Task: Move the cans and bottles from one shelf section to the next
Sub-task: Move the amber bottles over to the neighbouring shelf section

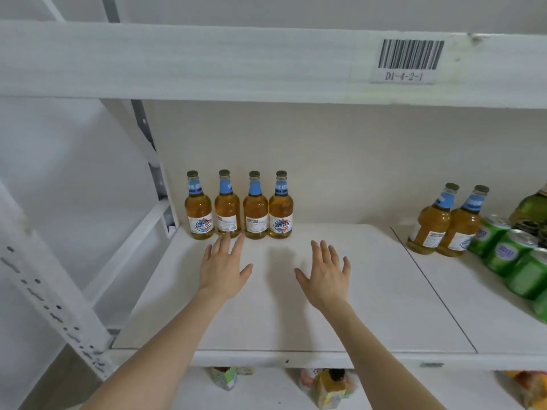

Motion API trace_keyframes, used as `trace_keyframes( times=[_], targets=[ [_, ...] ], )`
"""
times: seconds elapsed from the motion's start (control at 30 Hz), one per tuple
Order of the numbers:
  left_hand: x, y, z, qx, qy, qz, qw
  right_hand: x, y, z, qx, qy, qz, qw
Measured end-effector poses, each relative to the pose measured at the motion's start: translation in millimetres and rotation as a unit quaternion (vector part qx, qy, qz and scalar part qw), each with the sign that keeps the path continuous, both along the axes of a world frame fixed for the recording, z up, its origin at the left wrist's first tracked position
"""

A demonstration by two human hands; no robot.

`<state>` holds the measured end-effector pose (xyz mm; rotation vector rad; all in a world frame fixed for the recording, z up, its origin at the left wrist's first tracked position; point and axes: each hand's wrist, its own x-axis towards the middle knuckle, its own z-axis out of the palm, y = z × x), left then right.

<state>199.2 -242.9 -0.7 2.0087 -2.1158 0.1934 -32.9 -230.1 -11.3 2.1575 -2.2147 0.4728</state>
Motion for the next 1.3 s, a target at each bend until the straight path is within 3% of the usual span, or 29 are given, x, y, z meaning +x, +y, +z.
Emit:
trace_keyframes(
  times=[0.37, 0.57, 0.63, 0.73, 0.83, 1.07, 1.3],
  targets=[
    [-7.4, -97.7, -27.3, -0.025, 0.143, 0.006, 0.989, 3.0, -112.6, -13.8, -0.019, -0.044, 0.025, 0.999],
    [-18.5, -135.2, -50.1, -0.064, 0.255, -0.019, 0.965, 12.5, -165.8, -20.5, -0.032, -0.158, 0.062, 0.985],
    [-22.5, -145.2, -55.2, -0.061, 0.323, -0.015, 0.944, 15.8, -181.0, -19.0, -0.008, -0.245, 0.088, 0.966],
    [-26.3, -158.2, -59.5, -0.066, 0.402, -0.020, 0.913, 19.1, -197.8, -17.2, 0.032, -0.405, 0.146, 0.902],
    [-27.8, -169.2, -60.5, -0.057, 0.473, -0.026, 0.879, 21.9, -208.0, -15.9, 0.071, -0.497, 0.164, 0.849],
    [-25.7, -184.7, -63.7, -0.004, 0.564, -0.002, 0.826, 18.1, -217.8, -22.2, 0.088, -0.568, 0.152, 0.804],
    [-21.5, -172.4, -59.6, 0.035, 0.565, 0.002, 0.824, 7.0, -200.8, -16.4, 0.103, -0.578, 0.137, 0.798]
  ],
)
